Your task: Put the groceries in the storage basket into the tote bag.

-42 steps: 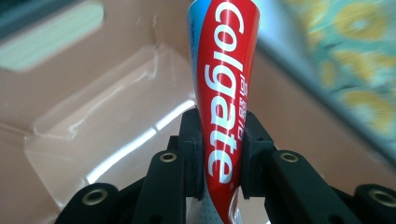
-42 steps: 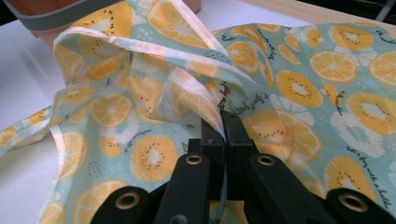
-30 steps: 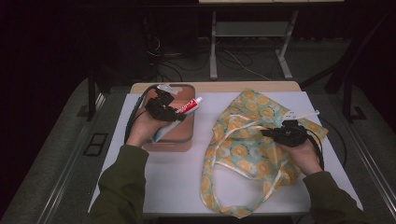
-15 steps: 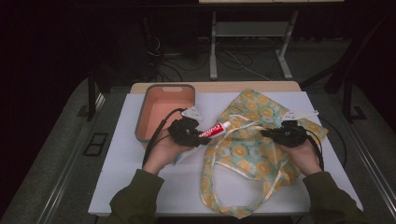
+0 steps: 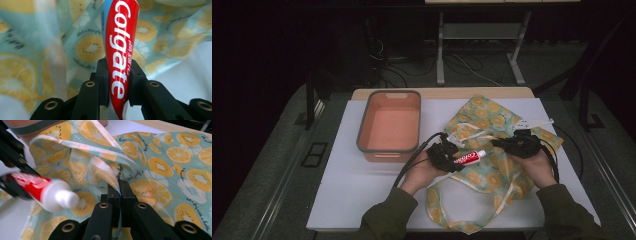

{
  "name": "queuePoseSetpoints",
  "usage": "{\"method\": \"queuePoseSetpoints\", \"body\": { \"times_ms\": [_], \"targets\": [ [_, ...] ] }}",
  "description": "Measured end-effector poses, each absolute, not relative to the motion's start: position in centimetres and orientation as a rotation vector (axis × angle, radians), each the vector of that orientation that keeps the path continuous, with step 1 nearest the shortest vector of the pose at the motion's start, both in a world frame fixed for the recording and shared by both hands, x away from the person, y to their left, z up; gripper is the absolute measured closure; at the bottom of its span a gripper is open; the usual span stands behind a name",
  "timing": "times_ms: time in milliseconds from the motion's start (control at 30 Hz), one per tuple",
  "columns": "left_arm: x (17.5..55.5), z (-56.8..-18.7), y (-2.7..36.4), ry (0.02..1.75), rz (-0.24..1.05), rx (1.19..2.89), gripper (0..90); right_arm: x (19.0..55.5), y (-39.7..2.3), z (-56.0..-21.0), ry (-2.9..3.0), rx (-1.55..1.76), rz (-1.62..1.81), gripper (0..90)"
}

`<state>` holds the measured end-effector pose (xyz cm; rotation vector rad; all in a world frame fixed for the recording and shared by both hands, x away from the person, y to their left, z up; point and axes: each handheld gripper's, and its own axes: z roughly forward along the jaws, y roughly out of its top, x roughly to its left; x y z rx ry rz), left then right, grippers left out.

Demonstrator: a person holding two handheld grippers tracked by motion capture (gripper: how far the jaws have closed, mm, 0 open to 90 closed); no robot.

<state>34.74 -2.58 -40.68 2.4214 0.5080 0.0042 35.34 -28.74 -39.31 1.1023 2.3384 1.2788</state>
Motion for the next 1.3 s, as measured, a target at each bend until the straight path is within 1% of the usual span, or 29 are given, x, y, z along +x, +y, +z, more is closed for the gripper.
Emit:
{"method": "queuePoseSetpoints", "body": {
  "times_ms": [200,400,667,1000,1067,1167,1300],
  "targets": [
    [35.0,-42.4,-3.5,0.524,-0.003,2.449,74.2,35.3,-28.8,-39.3,2.337,1.101,1.281,88.7],
    [35.4,-42.0,-3.9,0.550,0.013,2.427,74.4,35.4,-28.7,-39.4,2.340,1.103,1.281,88.7],
    [37.1,-41.2,-6.8,0.546,0.043,2.422,74.4,35.3,-28.7,-39.3,2.336,1.096,1.285,88.7],
    [39.1,-42.1,-9.6,0.626,0.051,2.391,74.2,35.1,-29.0,-38.9,2.318,1.098,1.305,88.7],
    [39.2,-42.4,-9.9,0.630,0.083,2.390,73.6,35.2,-29.0,-38.9,2.317,1.097,1.305,88.7],
    [39.2,-42.7,-9.7,0.619,0.089,2.386,69.7,35.1,-29.0,-38.9,2.319,1.098,1.303,88.7],
    [38.8,-42.0,-8.5,0.611,0.096,2.335,47.6,35.1,-29.1,-38.8,2.318,1.094,1.305,88.7]
  ]
}}
